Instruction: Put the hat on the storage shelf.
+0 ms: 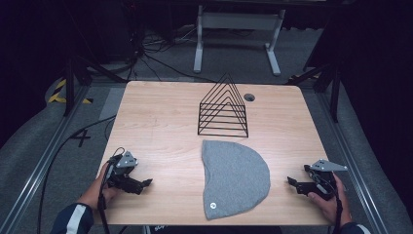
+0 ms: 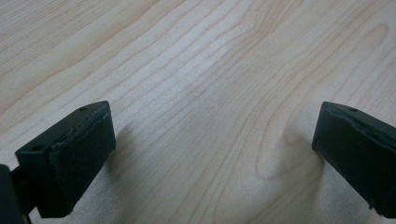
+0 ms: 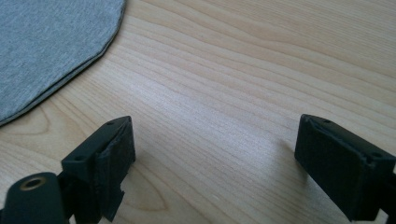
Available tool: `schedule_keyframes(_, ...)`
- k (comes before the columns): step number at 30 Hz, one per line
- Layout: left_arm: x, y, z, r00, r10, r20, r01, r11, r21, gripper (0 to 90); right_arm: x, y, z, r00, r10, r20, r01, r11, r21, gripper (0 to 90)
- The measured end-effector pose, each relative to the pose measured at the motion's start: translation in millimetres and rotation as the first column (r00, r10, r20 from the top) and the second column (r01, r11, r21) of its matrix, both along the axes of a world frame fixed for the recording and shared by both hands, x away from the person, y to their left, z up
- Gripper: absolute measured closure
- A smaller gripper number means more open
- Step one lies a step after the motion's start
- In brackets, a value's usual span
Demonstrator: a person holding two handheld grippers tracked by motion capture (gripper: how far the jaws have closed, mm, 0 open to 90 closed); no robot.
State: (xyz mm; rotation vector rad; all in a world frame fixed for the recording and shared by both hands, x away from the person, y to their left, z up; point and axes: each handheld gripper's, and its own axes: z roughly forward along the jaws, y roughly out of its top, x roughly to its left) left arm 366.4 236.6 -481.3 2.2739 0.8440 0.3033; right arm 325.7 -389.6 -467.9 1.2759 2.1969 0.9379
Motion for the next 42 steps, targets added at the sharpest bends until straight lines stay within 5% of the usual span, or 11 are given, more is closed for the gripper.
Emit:
schedule_keyframes(8,11.1,-7.2,13.8,0.992,-0.114,-0.054,0.118,0.9887,0.091,10.7,1.3,1.5,0.2,1.0,0.003,0.0,-0.003,1.0,-0.003,14.2)
schedule_keyframes(15,19.1,-19.7,24.8,0.9882,-0.153,-0.007,0.153,0.9878,0.03,25.9,5.7,5.0,11.2,0.9957,0.059,-0.072,-0.062,0.997,-0.049,28.8)
schedule_keyframes(20,30.4,-39.5,40.9,0.9805,-0.188,0.058,0.189,0.9818,-0.016,33.8,1.8,24.6,24.7,0.9856,0.169,-0.014,-0.169,0.986,-0.001,45.3)
schedule_keyframes(28,54.9,-91.9,55.9,0.9447,-0.317,0.083,0.317,0.9482,0.012,43.4,-8.8,88.7,41.8,0.9423,0.332,0.046,-0.333,0.942,0.041,72.2)
schedule_keyframes(29,61.2,-109.6,56.6,0.9356,-0.343,0.083,0.343,0.9391,0.015,43.4,-12.9,107.3,40.0,0.9222,0.384,0.047,-0.386,0.921,0.05,75.7)
schedule_keyframes(30,61.2,-109.6,56.6,0.9356,-0.343,0.083,0.343,0.9391,0.015,43.8,-12.9,107.3,40.0,0.9222,0.384,0.047,-0.386,0.921,0.05,75.7)
schedule_keyframes(31,65.2,-128.2,55.3,0.9249,-0.372,0.08,0.37,0.9284,0.032,45.6,-17.5,126.0,36.5,0.9006,0.432,0.049,-0.434,0.899,0.05,79.3)
schedule_keyframes(33,67.7,-139.6,54.2,0.9189,-0.389,0.065,0.388,0.9211,0.03,46.4,-19.6,134.9,34.5,0.8894,0.455,0.041,-0.457,0.888,0.053,80.7)
schedule_keyframes(35,69.3,-154.9,52.9,0.9062,-0.417,0.071,0.416,0.909,0.027,50.6,-26.6,157.6,27.3,0.8473,0.531,0.007,-0.531,0.847,0.039,88.1)
schedule_keyframes(40,72.2,-192.1,46.9,0.8786,-0.471,0.079,0.469,0.8821,0.04,53.0,-33.4,173.5,16.2,0.8169,0.576,-0.025,-0.576,0.817,0.021,88.9)
schedule_keyframes(42,74.9,-203.8,43.4,0.8731,-0.481,0.082,0.477,0.8769,0.059,53.8,-34.6,175.4,12.5,0.8176,0.575,-0.035,-0.574,0.818,0.018,88.6)
